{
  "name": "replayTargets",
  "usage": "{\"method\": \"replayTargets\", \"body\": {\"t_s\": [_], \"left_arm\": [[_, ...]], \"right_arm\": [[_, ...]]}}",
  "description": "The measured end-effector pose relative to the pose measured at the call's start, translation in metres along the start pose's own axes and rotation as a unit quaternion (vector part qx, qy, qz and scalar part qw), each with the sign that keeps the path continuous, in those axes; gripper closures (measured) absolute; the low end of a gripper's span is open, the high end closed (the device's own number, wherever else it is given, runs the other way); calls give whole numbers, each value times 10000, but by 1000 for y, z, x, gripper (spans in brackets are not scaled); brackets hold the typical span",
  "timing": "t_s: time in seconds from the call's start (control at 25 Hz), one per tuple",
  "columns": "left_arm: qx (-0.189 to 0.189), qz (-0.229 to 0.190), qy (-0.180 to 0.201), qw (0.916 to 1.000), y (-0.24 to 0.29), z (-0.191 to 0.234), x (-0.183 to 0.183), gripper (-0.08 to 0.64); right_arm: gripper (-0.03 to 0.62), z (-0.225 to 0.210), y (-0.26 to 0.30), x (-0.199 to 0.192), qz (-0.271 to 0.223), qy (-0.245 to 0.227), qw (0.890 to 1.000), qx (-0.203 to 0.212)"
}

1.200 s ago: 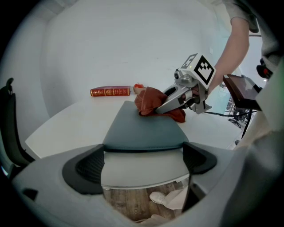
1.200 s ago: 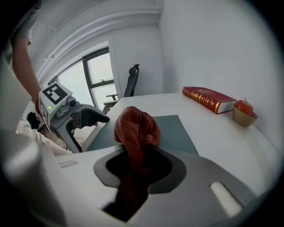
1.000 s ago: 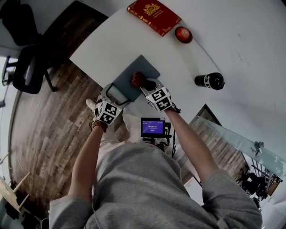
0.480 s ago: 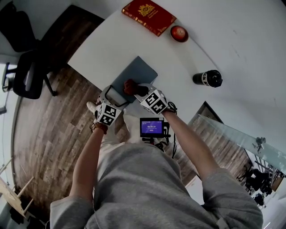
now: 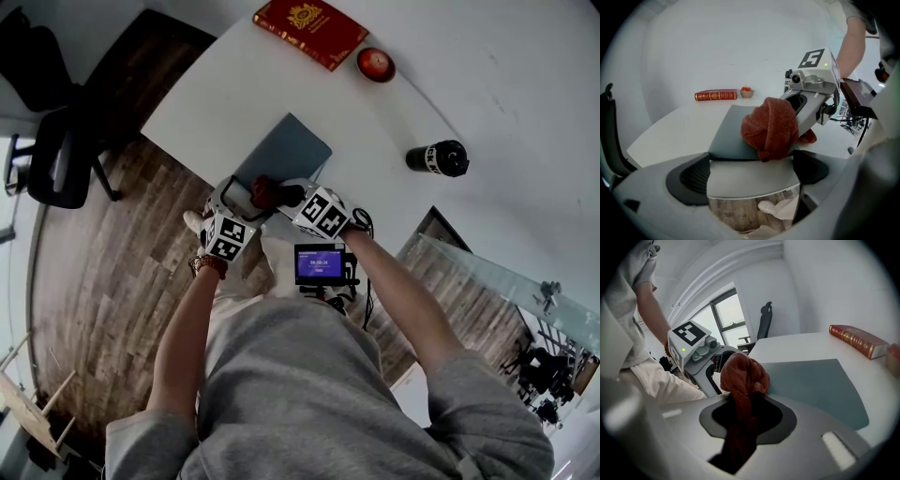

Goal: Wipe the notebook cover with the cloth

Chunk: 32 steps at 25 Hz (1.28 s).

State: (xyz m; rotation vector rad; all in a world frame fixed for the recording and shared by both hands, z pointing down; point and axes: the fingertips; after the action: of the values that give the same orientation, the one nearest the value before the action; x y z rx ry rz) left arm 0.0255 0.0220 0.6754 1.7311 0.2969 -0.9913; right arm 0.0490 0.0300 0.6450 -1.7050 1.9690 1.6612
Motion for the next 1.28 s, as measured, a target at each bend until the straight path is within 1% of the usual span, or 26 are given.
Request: {"method": "replayTargets", "body": {"t_s": [0.12,0.2,0.48,0.64,0.76,0.88,0.96,1.04,1.12,1.2,1.28], "left_arm": [[-17,53,-4,10000,0,-1,-1,17],[-30,73,-1,10000,-1,-2,-1,17],[-67,94,31,9999,-1,-1,0,17],[-135,116,47,9998,-2,-1,-1,17],[-408,148,131,9990,-7,-3,-2,11],[-882,220,212,9956,-15,-5,-3,12],[-1275,274,281,9911,-21,-9,-6,15],[-1570,263,354,9866,-32,-12,-7,28],[-1675,95,415,9849,-46,-7,3,39],[-1728,-123,432,9839,-61,4,19,45],[-1746,-383,509,9826,-74,17,36,59]], "right_arm": [[489,13,4,-5,93,-81,9997,205],[489,17,5,-6,109,-88,9995,270],[489,20,8,-6,181,14,9991,383],[486,21,9,-7,307,6,9988,393],[480,23,10,-7,370,-76,9990,245],[471,23,10,-5,364,169,9990,197],[466,24,6,-2,328,338,9986,225],[465,25,0,7,133,533,9983,172],[465,21,-12,25,-251,751,9968,-63],[465,14,-29,47,-705,914,9923,-458],[465,9,-50,72,-1199,1009,9832,-934]]}}
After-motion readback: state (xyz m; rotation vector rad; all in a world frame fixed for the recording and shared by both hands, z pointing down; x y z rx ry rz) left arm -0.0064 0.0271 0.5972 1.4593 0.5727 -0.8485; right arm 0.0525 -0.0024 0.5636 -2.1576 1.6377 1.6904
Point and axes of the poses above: the fingertips, and each gripper's own axes: y forward along the fingers, z to its left, x out of its top, and after that the axes turned 14 degrees about y, right-handed
